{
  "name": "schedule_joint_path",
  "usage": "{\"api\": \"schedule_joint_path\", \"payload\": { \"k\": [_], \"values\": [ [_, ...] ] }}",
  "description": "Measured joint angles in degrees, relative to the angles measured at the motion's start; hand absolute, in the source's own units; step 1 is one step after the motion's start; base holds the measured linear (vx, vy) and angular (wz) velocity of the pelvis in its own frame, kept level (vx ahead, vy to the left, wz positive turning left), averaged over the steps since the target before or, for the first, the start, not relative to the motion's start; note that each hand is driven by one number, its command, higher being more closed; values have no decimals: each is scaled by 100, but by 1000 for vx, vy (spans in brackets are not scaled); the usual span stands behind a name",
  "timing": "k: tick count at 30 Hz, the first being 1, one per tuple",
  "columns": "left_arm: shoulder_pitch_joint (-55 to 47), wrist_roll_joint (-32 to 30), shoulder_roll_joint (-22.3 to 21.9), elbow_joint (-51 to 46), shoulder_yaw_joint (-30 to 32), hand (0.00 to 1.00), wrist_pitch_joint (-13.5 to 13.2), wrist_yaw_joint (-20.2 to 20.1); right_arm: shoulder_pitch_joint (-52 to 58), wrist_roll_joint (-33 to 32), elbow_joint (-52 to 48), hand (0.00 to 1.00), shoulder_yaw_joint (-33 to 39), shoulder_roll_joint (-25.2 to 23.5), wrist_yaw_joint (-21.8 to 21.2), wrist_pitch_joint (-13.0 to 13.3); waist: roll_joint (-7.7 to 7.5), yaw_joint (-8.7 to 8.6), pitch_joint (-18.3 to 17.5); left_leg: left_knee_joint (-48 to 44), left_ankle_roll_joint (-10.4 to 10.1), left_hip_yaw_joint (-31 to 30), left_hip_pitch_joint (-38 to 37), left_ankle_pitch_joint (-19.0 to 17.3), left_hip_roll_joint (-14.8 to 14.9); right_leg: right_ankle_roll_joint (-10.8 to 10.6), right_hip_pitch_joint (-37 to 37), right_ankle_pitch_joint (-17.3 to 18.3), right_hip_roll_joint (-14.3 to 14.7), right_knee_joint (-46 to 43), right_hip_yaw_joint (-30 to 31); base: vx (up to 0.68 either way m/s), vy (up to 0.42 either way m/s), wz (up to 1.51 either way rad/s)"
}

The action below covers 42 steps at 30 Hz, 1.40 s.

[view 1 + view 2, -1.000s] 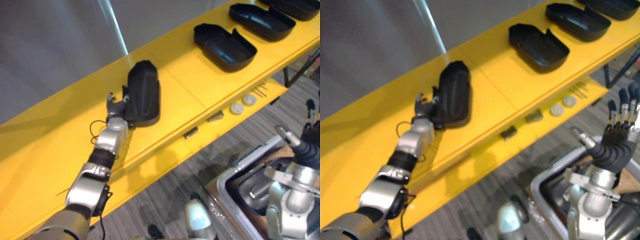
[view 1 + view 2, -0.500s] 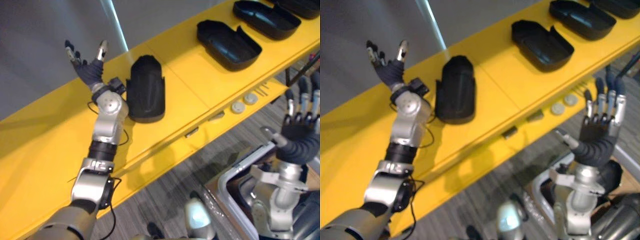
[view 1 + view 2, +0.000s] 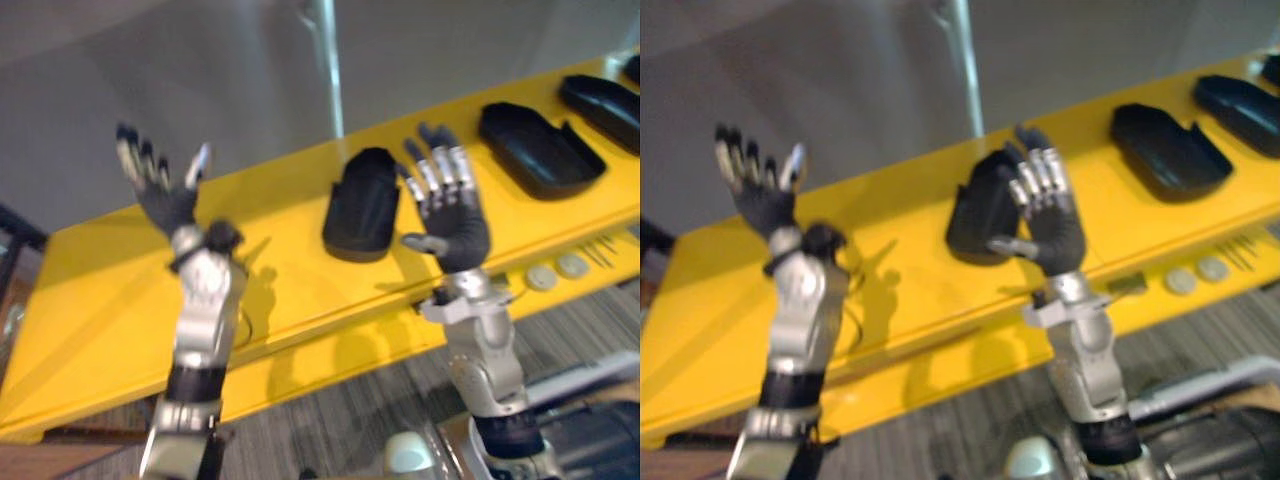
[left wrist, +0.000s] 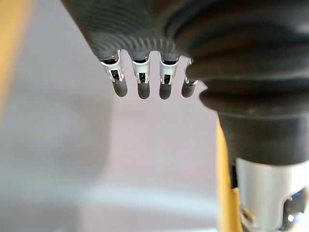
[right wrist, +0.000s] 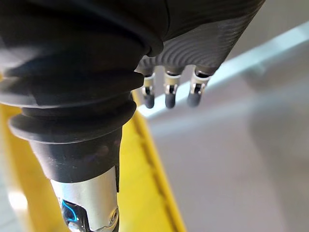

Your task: Walk over and take plastic housings, then place them on the shelf

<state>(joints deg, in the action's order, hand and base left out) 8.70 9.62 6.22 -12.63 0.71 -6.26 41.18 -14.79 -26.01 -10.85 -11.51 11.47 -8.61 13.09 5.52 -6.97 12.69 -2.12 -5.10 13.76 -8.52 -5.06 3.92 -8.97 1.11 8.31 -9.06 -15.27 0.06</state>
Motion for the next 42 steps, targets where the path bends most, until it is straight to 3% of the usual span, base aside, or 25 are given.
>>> {"api": "schedule_joint_path", "payload": {
  "k": [2, 5, 10, 12, 13, 16, 21, 27, 29, 31, 33, 42],
  "values": [
    [-761, -120, -50, 2, 450, 0, -134, -7, -284, 213, 395, 0, -154, -101, 211, -301, -18, 301, -18, -155, 10, -303, 256, 25, 77, -5, 149, -266, 8, 339, -320, -57, 19, 65],
    [-1276, -137, -48, 56, 909, 0, -149, 162, -511, 288, 675, 0, -350, -313, 527, -531, -47, 538, -54, -258, 25, -560, 357, 35, 79, 12, 377, -460, 9, 611, -532, -42, 22, 47],
    [-2259, -262, -128, 1235, 1870, 0, -202, 522, -727, 643, 1462, 0, -788, -891, 1485, -891, -319, 954, -242, -206, 73, -917, 501, 125, -25, 95, 584, -602, -25, 925, -800, -45, 15, 34],
    [-2468, -349, -293, 1879, 2104, 0, -285, 680, -772, 660, 1772, 0, -807, -976, 1811, -965, -369, 1036, -270, -132, 85, -1011, 515, 172, -83, 98, 639, -603, -75, 966, -816, -64, 23, 24],
    [-2608, -458, -418, 2215, 2202, 0, -516, 867, -797, 674, 1954, 0, -813, -1011, 2090, -969, -394, 1090, -284, -45, 87, -1034, 522, 204, -108, 98, 636, -603, -86, 976, -838, -68, 15, 22],
    [-2853, -630, -617, 2726, 2329, 0, -846, 1204, -817, 664, 2359, 0, -784, -1109, 2717, -1031, -412, 1171, -295, 52, 63, -1049, 556, 309, -112, 118, 597, -591, -91, 997, -930, -52, -7, 11],
    [-2784, -625, -653, 3826, 2254, 0, -860, 1206, -816, 805, 2546, 0, -741, -1149, 3472, -1184, -392, 1234, -287, 51, -32, -1026, 637, 373, -11, 264, 566, -498, -5, 1121, -919, -54, -45, -6],
    [-2750, -374, -678, 4917, 2048, 0, -857, 705, -805, 878, 2568, 0, -201, -1147, 4061, -1195, -395, 1239, -284, 185, -139, -1031, 653, 555, 180, 328, 429, -479, 188, 1091, -931, -1, -67, 0],
    [-2732, 45, -678, 5278, 2040, 0, -822, 113, -802, 888, 2618, 0, -1, -1115, 4230, -1192, -386, 1239, -264, 181, -144, -1031, 665, 559, 195, 335, 407, -484, 203, 1091, -930, 34, -18, 0],
    [-2725, 223, -673, 5538, 1953, 0, -798, -381, -802, 893, 2672, 0, 146, -1097, 4247, -1192, -369, 1237, -248, 173, -144, -1031, 667, 558, 194, 335, 409, -484, 203, 1092, -928, 0, 0, 0],
    [-2717, 223, -682, 5725, 1760, 0, -788, -627, -800, 960, 2674, 0, 309, -1072, 4243, -1192, -352, 1234, -197, 169, -144, -1031, 669, 557, 194, 335, 409, -484, 203, 1092, -926, 0, 0, 0],
    [-2713, 345, -678, 6105, 1354, 0, -821, -1286, -559, 1139, 2481, 0, 753, -1000, 4095, -1189, -265, 1217, 7, 184, -134, -1030, 663, 550, 189, 313, 384, -437, 194, 1042, -923, 0, 0, 0]
  ]
}}
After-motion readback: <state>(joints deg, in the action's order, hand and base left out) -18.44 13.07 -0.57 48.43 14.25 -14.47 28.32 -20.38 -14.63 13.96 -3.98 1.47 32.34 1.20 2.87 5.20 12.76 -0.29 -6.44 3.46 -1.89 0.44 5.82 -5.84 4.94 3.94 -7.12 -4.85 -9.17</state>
